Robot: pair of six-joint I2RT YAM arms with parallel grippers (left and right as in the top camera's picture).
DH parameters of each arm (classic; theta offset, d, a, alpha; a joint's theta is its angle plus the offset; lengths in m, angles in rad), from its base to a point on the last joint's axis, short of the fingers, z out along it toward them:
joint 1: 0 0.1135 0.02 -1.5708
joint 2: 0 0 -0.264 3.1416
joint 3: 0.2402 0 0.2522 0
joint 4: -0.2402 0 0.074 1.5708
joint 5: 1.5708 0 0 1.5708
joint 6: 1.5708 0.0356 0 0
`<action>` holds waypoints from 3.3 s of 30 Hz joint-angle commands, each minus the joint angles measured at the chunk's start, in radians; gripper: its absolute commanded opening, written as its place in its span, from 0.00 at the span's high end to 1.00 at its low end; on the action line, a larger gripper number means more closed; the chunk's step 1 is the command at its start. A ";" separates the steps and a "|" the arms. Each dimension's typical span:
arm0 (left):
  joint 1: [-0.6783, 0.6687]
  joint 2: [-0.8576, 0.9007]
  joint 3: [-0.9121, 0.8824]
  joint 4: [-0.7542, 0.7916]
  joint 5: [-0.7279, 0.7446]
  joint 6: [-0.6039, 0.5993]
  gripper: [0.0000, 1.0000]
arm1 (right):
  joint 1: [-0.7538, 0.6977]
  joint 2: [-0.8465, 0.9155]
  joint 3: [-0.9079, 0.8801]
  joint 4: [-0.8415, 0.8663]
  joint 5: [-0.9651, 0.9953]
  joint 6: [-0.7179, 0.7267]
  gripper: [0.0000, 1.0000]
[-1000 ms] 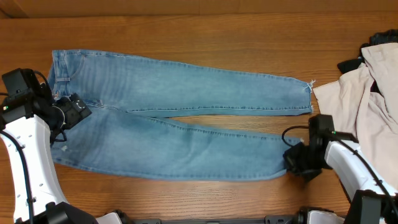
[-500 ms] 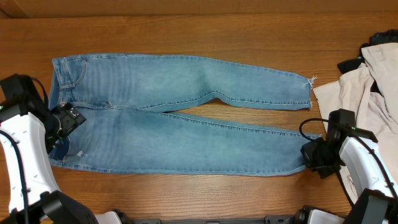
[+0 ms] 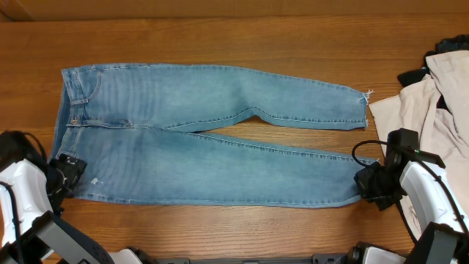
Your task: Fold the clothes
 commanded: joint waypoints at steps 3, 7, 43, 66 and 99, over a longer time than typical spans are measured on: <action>0.025 0.003 -0.094 0.124 -0.016 -0.021 0.07 | -0.006 0.000 0.023 0.004 0.032 -0.008 0.96; 0.025 0.003 -0.153 0.221 -0.021 -0.020 0.12 | -0.006 0.000 0.023 0.000 0.032 -0.008 0.96; 0.025 0.013 -0.266 0.425 -0.041 0.032 0.96 | -0.004 0.000 0.023 -0.028 0.031 -0.008 0.96; 0.122 -0.374 0.124 -0.086 -0.023 0.024 0.96 | -0.005 -0.110 0.409 -0.372 0.024 -0.121 0.96; -0.079 -0.146 0.124 0.433 0.065 0.035 0.96 | 0.088 0.415 0.927 -0.454 0.032 -0.404 0.96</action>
